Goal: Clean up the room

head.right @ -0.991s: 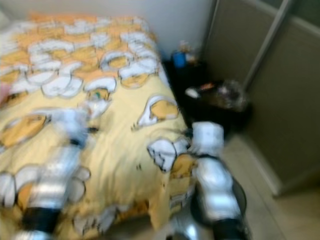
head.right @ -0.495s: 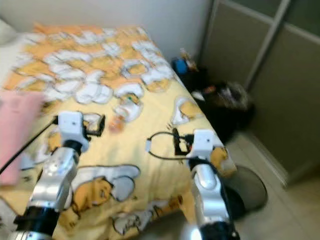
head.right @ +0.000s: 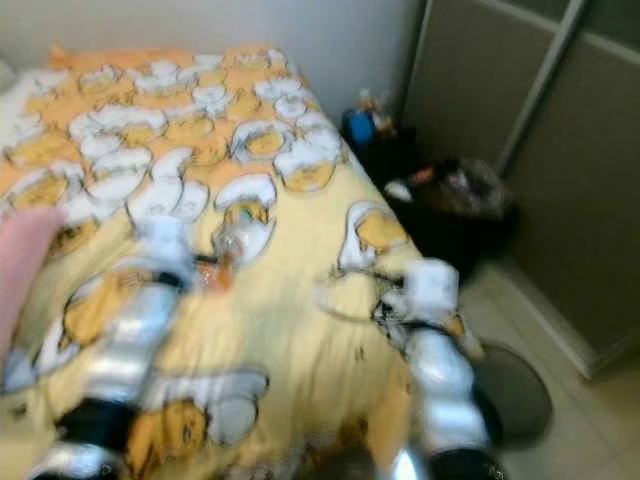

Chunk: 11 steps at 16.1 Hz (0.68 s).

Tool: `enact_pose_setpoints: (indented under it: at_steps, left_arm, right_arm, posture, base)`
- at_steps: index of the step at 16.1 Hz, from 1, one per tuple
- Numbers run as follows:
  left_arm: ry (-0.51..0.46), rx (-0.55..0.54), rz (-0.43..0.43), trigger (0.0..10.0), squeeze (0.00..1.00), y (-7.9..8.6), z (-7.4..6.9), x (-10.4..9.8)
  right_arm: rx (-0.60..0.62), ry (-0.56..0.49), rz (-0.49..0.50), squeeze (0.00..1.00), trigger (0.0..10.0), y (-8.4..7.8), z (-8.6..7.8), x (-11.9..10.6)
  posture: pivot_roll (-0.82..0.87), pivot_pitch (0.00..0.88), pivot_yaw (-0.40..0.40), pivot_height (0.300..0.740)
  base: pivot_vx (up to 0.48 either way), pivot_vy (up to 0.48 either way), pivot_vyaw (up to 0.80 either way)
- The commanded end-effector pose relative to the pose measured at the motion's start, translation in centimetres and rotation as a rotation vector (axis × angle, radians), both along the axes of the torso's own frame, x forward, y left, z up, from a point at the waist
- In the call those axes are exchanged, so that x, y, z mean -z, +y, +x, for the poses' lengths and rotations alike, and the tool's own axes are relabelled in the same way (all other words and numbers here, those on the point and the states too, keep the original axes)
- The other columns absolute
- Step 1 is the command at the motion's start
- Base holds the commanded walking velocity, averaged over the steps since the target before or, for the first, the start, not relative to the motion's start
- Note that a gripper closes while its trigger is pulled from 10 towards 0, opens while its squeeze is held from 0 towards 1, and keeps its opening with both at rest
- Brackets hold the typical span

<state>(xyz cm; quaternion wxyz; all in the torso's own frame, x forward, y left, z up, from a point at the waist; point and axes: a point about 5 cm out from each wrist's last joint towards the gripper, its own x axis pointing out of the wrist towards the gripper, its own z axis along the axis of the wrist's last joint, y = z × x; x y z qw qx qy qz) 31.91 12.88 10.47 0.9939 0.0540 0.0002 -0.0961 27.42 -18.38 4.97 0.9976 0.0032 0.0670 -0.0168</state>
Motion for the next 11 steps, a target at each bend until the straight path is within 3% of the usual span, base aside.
enact_pose_setpoints:
  at_steps: [1, 3, 6, 7, 9, 11]
  left_arm:
    - [-0.030, -0.018, 0.025, 10.0, 0.00, 1.1, 0.6, -0.9]
    - [-0.024, 0.016, 0.051, 10.0, 0.00, 0.3, 1.1, -1.1]
    - [0.181, 0.007, 0.123, 10.0, 0.00, 0.3, 4.1, 0.1]
    - [0.343, 0.014, 0.136, 10.0, 0.00, 0.1, 4.6, 1.5]
    - [0.403, 0.006, 0.149, 10.0, 0.00, 0.2, 4.9, 1.8]
    - [0.412, -0.043, 0.133, 10.0, 0.00, 0.8, 5.3, 1.6]
  right_arm:
    - [-0.019, -0.038, 0.020, 0.00, 10.0, 1.0, 0.4, -0.7]
    - [-0.016, -0.038, 0.018, 0.00, 10.0, 0.9, 0.2, -0.6]
    - [-0.073, 0.030, 0.005, 0.00, 10.0, 0.5, -1.8, 0.6]
    - [-0.060, 0.065, -0.010, 0.00, 10.0, -0.3, -3.0, 1.4]
    - [-0.050, 0.076, -0.009, 0.00, 10.0, -0.4, -3.9, 1.6]
    - [-0.091, 0.070, -0.003, 0.00, 10.0, 0.6, -5.7, 1.2]
  posture:
    - [-0.03, 0.000, 0.027, 0.740]
    - [-0.04, 0.000, 0.030, 0.740]
    - [-0.07, 0.000, 0.032, 0.740]
    - [-0.09, 0.000, 0.037, 0.740]
    - [-0.12, 0.029, 0.049, 0.740]
    - [-0.16, 0.094, 0.073, 0.740]
  base:
    - [0.442, 0.000, 0.00]
    - [0.457, 0.000, 0.00]
    - [0.000, 0.000, 0.00]
    - [0.000, 0.000, 0.00]
    - [0.000, 0.000, 0.00]
    - [0.000, 0.000, 0.00]
